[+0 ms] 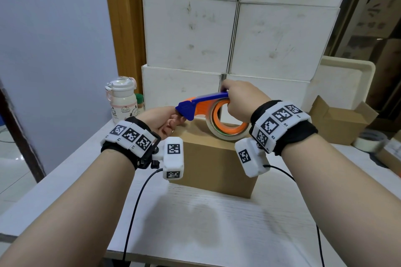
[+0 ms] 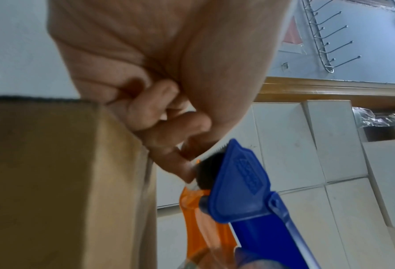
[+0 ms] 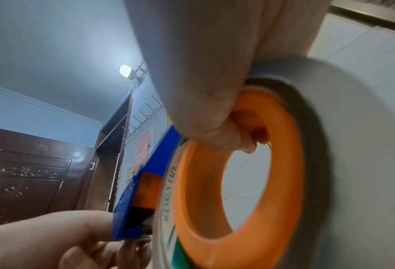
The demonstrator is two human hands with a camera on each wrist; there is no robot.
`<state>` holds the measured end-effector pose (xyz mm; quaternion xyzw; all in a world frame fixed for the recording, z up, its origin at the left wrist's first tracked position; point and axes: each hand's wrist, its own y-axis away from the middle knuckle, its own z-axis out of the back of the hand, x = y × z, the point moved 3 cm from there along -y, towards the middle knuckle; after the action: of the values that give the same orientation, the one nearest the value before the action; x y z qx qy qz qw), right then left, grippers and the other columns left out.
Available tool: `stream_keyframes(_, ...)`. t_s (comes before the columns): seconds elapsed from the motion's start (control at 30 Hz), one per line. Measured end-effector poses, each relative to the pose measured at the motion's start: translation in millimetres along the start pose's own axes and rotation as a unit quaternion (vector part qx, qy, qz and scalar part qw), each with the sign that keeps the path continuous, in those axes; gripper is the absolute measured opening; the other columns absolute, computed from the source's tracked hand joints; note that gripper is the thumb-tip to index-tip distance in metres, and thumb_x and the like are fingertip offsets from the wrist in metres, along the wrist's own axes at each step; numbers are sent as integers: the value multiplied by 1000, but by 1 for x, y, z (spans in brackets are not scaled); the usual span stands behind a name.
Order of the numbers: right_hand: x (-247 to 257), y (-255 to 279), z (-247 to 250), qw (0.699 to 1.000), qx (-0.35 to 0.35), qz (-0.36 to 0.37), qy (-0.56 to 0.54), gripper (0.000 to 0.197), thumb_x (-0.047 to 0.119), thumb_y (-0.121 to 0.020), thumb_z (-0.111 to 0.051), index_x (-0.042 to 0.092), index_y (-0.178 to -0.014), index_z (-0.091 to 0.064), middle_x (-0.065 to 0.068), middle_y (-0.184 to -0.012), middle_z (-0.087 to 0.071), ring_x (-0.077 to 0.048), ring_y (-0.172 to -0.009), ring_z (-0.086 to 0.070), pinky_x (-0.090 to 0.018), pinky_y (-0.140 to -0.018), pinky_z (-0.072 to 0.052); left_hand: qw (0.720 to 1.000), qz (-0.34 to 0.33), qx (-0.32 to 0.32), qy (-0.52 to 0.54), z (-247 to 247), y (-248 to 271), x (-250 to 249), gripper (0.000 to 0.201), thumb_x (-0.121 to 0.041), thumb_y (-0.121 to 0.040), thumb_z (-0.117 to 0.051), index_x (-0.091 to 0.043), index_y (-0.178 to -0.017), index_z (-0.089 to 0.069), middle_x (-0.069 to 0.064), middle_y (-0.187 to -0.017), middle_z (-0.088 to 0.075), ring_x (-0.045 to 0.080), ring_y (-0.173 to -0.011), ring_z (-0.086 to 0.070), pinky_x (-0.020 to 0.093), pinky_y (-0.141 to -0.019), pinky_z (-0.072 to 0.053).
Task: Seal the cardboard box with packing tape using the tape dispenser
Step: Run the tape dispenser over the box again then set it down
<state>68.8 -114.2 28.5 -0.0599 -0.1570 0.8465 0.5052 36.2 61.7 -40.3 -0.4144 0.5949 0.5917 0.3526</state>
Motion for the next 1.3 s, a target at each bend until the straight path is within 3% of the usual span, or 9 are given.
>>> stream_keyframes(0.17,1,-1,-1,1000,-3,3,2,33,-1,-86,-46,14,-115,-53,-7,-104,-60,-22,-88,-53,-28,-75,-43,1000,-12,-4,-3,-1,2,-4,18,-22,-97,-44,-10,-84,-50,-2,-35,-53,1,-20,-35,8,-23,-24)
stream_keyframes(0.3,0,0,-1,1000,-5,3,1,33,-1,-86,-46,14,-114,-53,-7,-102,-60,-22,-86,-52,-28,-72,-41,1000,6,23,10,1,3,1,25,-28,-97,-44,-9,-86,-55,-1,-32,-49,2,-21,-30,9,-26,-19)
stream_keyframes(0.43,0,0,0,1000,-5,1,0,34,-1,-86,-45,15,-115,-52,-6,-100,-58,-22,-85,-51,-28,-71,-39,1000,-5,10,11,-1,3,1,20,-29,-96,-47,-12,-87,-54,-3,-33,-52,2,-21,-29,8,-25,-18)
stream_keyframes(0.53,0,0,-1,1000,-3,3,3,33,-2,-86,-45,14,-114,-52,-5,-97,-56,-22,-85,-51,-28,-71,-38,1000,-13,-1,-10,0,2,2,22,-24,-96,-48,-11,-80,-55,-5,-32,-48,3,-21,-28,8,-26,-17)
stream_keyframes(0.63,1,-1,-2,1000,-5,12,14,33,-1,-86,-45,15,-115,-52,-6,-98,-57,-22,-83,-52,-28,-71,-41,999,-31,-7,-13,1,-3,4,28,-18,-98,-43,-12,-71,-46,-5,-30,-45,2,-20,-30,8,-23,-19)
stream_keyframes(0.77,3,-2,-3,999,-8,18,27,30,-1,-85,-45,15,-110,-52,-4,-93,-54,-23,-81,-52,-29,-71,-42,995,-76,-15,59,4,-15,9,22,-12,-96,-43,-13,-75,-47,-6,-48,-52,1,-25,-32,8,-25,-18)
stream_keyframes(1.0,8,1,-6,999,-22,31,37,29,-1,-86,-46,15,-109,-51,-6,-93,-56,-24,-80,-54,-33,-74,-49,984,-97,-37,145,6,-16,19,32,-2,-97,-31,-10,-69,-42,-8,-33,-40,1,-22,-28,7,-26,-17)
stream_keyframes(1.17,12,5,-6,998,-23,45,39,31,-1,-86,-45,16,-111,-50,-6,-94,-55,-23,-78,-55,-35,-75,-51,954,-92,-33,284,12,-19,29,27,-3,-97,-33,-11,-75,-44,-7,-41,-40,0,-25,-29,10,-27,-19)
stream_keyframes(1.3,13,7,-4,998,-26,49,38,31,0,-87,-45,18,-111,-50,-5,-94,-54,-23,-78,-54,-34,-73,-51,947,-99,-38,305,14,-20,32,26,-2,-96,-33,-11,-74,-44,-7,-41,-40,0,-26,-28,10,-26,-19)
